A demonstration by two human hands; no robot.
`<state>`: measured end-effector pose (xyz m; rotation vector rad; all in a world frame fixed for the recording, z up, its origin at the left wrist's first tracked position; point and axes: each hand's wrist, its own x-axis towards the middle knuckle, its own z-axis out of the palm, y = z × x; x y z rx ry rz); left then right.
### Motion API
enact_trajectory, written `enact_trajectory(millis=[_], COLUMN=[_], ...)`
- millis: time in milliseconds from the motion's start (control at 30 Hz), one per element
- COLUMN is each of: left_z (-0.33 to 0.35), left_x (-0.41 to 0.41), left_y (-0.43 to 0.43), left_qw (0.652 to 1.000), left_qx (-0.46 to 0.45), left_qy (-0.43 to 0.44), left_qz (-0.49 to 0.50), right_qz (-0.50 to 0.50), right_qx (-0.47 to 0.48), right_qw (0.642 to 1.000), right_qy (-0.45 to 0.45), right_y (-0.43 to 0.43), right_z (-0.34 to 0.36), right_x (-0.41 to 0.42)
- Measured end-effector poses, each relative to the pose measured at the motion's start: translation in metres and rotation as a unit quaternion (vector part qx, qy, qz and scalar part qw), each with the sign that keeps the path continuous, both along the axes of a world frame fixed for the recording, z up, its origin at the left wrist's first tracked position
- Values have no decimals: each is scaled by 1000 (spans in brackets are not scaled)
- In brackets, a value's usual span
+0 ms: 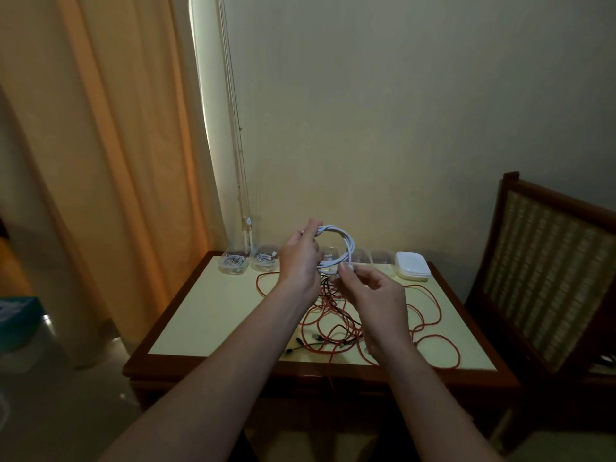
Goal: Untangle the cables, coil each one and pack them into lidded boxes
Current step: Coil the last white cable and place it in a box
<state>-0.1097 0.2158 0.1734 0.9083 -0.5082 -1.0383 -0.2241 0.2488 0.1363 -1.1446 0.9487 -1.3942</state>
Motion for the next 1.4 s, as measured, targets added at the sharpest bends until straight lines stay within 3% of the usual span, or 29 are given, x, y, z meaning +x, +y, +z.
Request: enact_trajectory(millis=[167, 367, 467, 733, 967, 1100, 1233, 1400], left_z=[-6, -21, -23, -28, -13, -16, -24, -16], left_x=[0, 3, 2, 3, 5, 6, 0, -4], left_y=[2, 4, 8, 7, 7, 3, 1, 5], left_qw=[998, 964, 947, 957, 976, 971, 980, 976], left_qx=[30, -3, -23, 1, 65, 102, 101, 53], left_qy=[-21, -261, -314, -280, -49, 1, -45, -164], left_qz=[-52, -45, -66, -73, -202, -215, -168, -132], right_qz=[-27, 0, 52, 77, 67, 70, 60, 50], right_qx=[32, 106, 133, 170, 177, 172, 128, 63], right_qw=[992, 965, 954, 949, 955, 963, 978, 995], right_qy=[-121, -240, -264, -255, -227, -197, -153, -62], right_y=[-12, -18, -22, -20, -16, -13, -10, -10], right_z=[-2, 2, 3, 6, 11, 8, 3, -3], right_x=[-3, -11, -12, -12, -8, -7, 2, 0])
